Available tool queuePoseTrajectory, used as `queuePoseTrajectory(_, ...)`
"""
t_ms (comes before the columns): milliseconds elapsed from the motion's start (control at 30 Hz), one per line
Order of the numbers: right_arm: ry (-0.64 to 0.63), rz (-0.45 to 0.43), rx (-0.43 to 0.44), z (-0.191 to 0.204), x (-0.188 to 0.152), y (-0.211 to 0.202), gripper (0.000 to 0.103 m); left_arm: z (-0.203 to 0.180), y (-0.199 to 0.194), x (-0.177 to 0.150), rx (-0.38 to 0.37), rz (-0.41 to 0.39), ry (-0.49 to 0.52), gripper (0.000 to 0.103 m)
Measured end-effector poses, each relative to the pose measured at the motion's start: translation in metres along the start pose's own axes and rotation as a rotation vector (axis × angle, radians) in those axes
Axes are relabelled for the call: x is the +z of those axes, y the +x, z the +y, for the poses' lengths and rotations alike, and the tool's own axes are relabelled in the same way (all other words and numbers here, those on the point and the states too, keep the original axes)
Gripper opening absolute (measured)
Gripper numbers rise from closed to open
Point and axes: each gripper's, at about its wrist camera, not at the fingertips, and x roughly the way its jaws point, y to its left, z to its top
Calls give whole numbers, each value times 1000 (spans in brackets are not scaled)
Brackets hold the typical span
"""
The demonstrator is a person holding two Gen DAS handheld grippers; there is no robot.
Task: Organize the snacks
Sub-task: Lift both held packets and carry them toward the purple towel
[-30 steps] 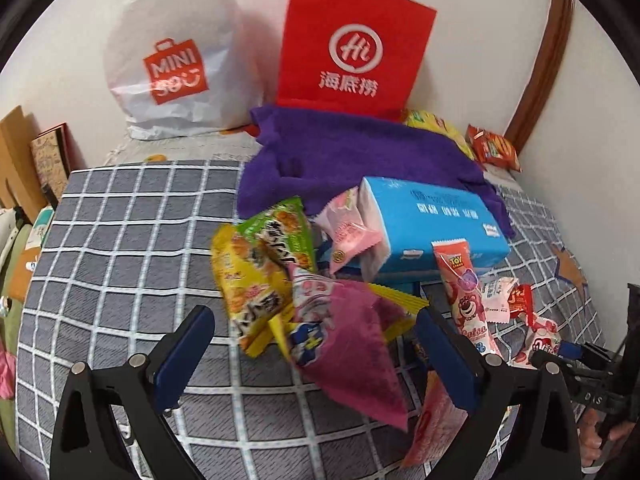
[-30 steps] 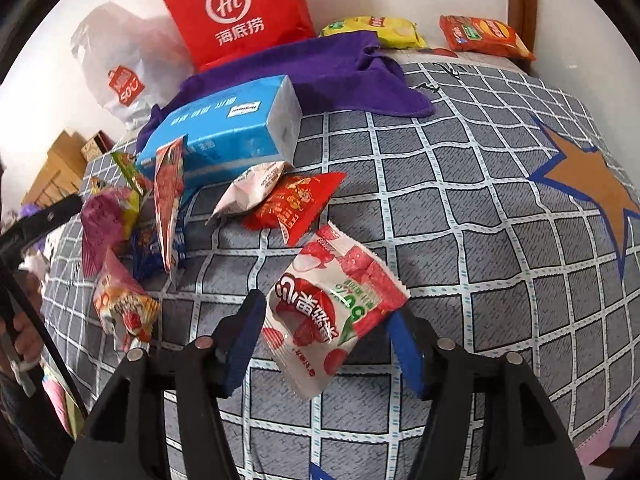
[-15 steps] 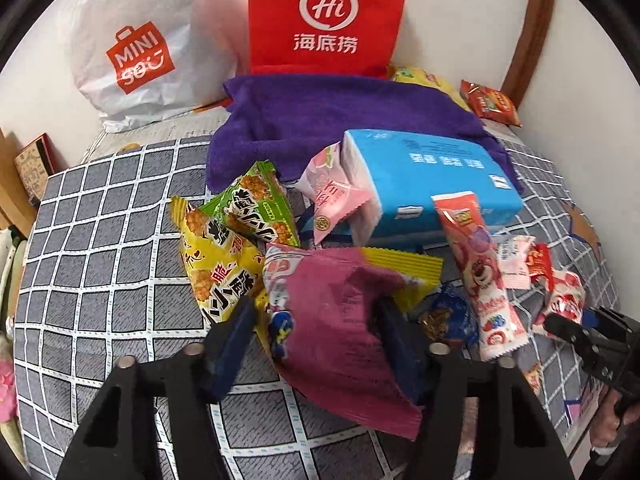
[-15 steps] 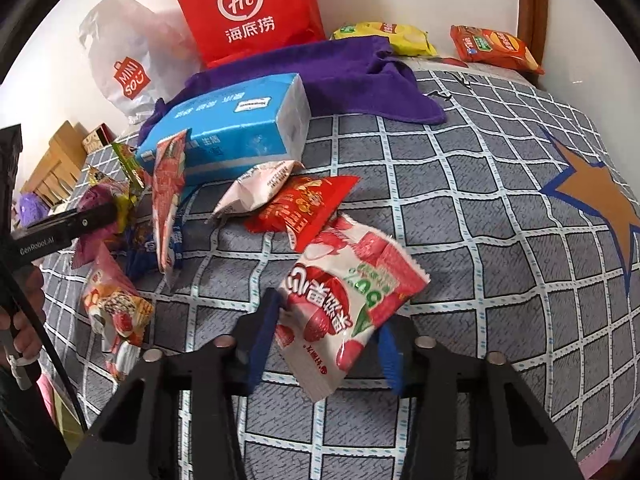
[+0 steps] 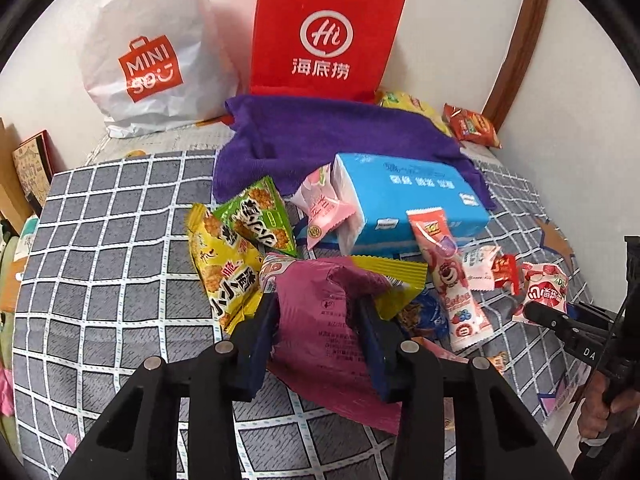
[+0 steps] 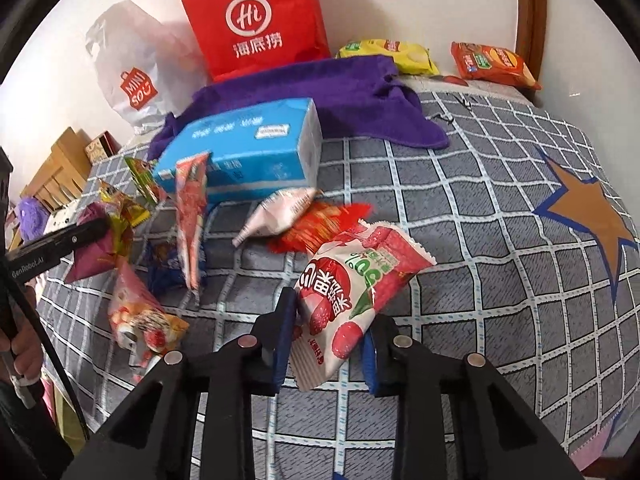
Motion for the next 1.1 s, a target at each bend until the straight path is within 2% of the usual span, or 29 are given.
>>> queuePoseTrajectory(633,-11,-130,20,30,34,-51,27,-21,-47,25,-49,-78,22,38)
queuePoseTrajectory(1100,-36,-174,45,40,74,-58,26,-35,-52,74,-66,-117,40,38)
